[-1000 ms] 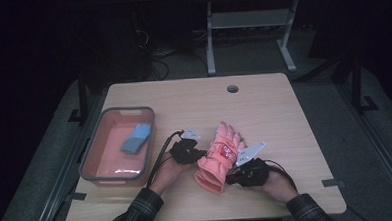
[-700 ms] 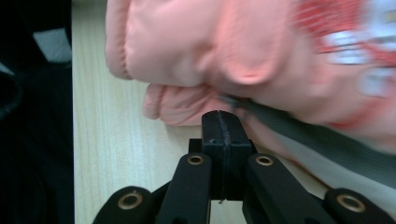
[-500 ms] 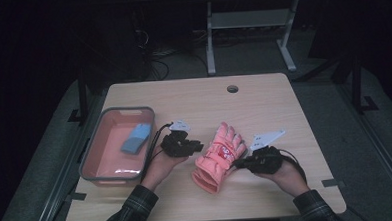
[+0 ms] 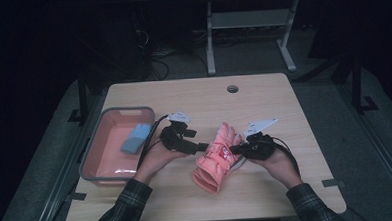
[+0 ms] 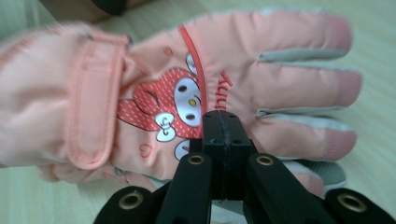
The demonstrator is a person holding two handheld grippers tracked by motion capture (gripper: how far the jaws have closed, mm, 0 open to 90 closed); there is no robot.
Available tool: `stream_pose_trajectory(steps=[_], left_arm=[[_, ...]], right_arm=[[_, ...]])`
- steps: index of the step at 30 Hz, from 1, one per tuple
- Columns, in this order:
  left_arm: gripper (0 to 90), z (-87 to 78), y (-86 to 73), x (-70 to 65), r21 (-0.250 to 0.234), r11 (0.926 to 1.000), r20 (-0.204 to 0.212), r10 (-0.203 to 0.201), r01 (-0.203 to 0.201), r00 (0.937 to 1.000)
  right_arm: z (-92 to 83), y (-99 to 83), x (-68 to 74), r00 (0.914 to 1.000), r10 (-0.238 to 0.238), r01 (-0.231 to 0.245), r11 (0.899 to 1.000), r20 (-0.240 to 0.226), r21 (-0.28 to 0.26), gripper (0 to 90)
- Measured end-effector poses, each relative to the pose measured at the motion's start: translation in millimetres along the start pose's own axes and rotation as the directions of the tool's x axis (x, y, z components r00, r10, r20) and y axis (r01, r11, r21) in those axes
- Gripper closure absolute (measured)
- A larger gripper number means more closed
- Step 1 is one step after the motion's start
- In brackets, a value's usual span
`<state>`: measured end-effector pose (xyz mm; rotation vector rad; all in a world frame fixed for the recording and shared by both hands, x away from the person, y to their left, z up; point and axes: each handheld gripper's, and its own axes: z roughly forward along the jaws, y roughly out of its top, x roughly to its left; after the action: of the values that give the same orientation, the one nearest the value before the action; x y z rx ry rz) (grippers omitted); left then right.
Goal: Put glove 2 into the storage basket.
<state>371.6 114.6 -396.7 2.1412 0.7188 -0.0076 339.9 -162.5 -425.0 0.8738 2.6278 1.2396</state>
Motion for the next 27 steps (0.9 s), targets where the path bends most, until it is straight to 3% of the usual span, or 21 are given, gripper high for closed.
stream_pose_trajectory(steps=[5, 11, 13, 17, 20, 27], left_arm=[[14.1, 15.5, 3.4, -7.6, 0.041, 0.9988, 0.032, 0.026, -0.028, 0.9991], [12.6, 28.9, 6.0, -8.3, 0.058, 0.9983, 0.075, -0.004, -0.001, 0.9972], [12.6, 30.0, 7.2, -8.6, 0.050, 0.9987, 0.086, -0.013, 0.009, 0.9962], [12.6, 29.3, 14.0, -12.7, 0.026, 0.9996, 0.088, 0.009, -0.011, 0.9961], [12.6, 38.6, 14.8, -17.1, 0.073, 0.9963, 0.085, 0.039, -0.045, 0.9956], [12.6, 66.3, 2.9, -12.1, 0.149, 0.9887, 0.091, -0.006, -0.008, 0.9958]], right_arm=[[10.1, -4.0, 1.3, 1.0000, -0.005, 0.005, 0.999, 0.003, 0.032, 90.0], [16.5, -7.8, 2.4, 0.9999, -0.008, 0.007, 0.998, 0.010, 0.064, 90.0], [17.6, -8.0, 2.8, 0.9999, -0.009, 0.008, 0.998, 0.012, 0.070, 90.0], [19.6, -8.1, 4.3, 0.9996, -0.017, 0.015, 0.997, 0.023, 0.070, 90.0], [19.6, -8.0, 4.3, 0.9997, -0.014, 0.012, 0.997, 0.022, 0.070, 90.0], [19.3, -8.3, 4.0, 0.9997, -0.015, 0.013, 0.997, 0.020, 0.070, 90.0]])
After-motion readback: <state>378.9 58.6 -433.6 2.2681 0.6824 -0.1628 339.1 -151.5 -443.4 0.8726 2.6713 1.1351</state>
